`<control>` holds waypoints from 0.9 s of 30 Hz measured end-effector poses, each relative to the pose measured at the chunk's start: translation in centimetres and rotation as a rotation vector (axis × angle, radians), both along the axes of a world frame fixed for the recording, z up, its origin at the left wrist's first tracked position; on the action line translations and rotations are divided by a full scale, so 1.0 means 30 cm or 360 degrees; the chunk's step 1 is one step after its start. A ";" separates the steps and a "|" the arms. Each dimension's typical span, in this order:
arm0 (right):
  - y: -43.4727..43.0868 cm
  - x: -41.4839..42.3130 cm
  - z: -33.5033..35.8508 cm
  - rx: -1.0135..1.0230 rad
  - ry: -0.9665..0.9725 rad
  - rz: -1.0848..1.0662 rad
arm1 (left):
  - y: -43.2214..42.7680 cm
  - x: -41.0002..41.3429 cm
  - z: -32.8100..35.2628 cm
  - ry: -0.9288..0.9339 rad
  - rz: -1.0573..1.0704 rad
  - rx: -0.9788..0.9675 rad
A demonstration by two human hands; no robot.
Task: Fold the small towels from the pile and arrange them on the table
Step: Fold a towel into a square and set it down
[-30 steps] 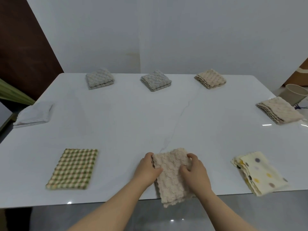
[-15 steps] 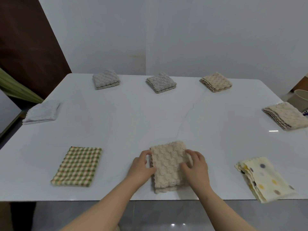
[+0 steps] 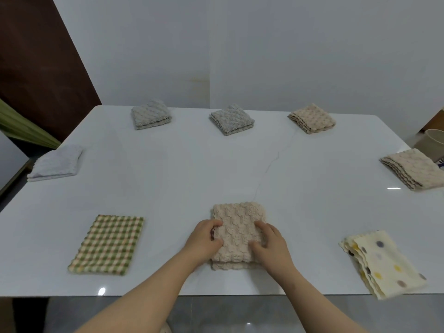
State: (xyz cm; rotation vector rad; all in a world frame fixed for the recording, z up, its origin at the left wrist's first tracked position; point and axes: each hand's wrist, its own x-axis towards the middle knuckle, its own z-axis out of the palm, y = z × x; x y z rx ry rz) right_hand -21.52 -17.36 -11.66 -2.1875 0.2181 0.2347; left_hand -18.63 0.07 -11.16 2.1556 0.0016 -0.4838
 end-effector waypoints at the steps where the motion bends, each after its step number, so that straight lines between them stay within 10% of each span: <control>1: -0.002 0.005 0.001 0.0002 0.0013 0.0007 | 0.003 0.001 0.000 0.0011 -0.0011 -0.0014; 11: -0.023 -0.015 0.006 0.0502 0.0039 -0.0233 | 0.025 0.017 -0.011 0.0068 0.0043 -0.0194; 27: -0.026 -0.004 -0.013 0.0230 0.0022 -0.0168 | 0.012 0.013 -0.029 0.0081 -0.0124 0.0011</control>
